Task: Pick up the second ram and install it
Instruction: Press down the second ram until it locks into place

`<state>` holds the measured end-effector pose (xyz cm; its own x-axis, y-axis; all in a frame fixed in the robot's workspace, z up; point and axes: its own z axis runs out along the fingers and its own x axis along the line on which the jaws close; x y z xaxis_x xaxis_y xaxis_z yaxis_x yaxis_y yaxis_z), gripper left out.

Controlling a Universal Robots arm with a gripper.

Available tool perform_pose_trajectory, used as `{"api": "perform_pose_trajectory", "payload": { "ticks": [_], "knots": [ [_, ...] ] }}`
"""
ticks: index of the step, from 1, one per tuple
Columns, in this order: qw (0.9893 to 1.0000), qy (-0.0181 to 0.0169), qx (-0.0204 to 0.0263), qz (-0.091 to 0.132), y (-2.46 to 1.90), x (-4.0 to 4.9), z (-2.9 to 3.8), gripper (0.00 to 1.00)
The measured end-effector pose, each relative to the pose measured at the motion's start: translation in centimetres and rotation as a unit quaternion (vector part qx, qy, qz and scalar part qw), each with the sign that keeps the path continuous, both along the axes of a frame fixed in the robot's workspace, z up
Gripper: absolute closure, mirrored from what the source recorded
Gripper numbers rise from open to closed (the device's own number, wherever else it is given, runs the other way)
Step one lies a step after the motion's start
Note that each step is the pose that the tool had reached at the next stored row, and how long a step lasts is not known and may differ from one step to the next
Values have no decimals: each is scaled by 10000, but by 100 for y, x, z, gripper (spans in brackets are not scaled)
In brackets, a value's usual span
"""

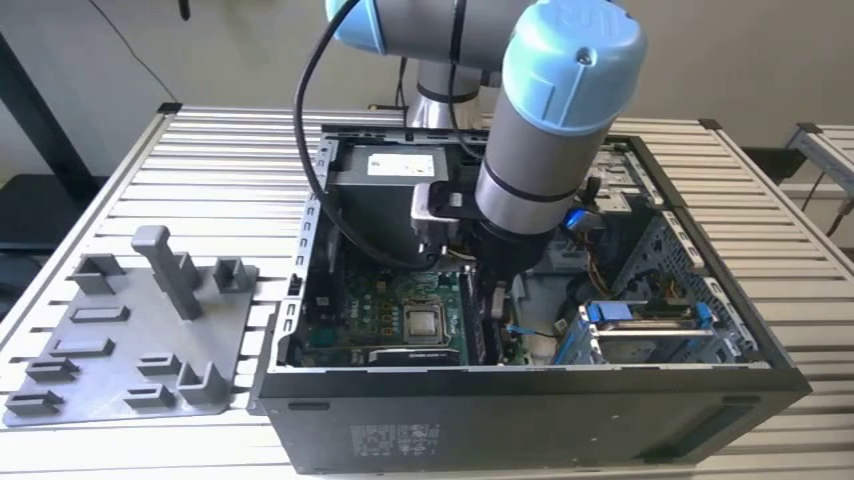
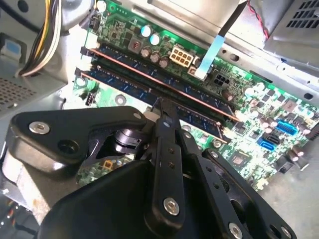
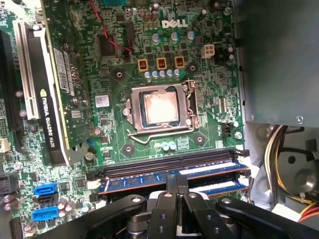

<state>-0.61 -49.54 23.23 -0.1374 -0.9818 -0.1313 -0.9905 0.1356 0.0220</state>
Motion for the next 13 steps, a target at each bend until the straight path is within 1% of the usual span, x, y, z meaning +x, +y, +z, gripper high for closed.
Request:
{"api": "perform_pose_trajectory", "payload": {
  "ticks": [4, 9, 13],
  "knots": [
    [10000, 5, -7, 4, -10, -15, -6, 89],
    [10000, 22, -44, 4, -16, -18, -19, 89],
    [10000, 22, -46, 6, -16, -18, -23, 89]
  ]
}}
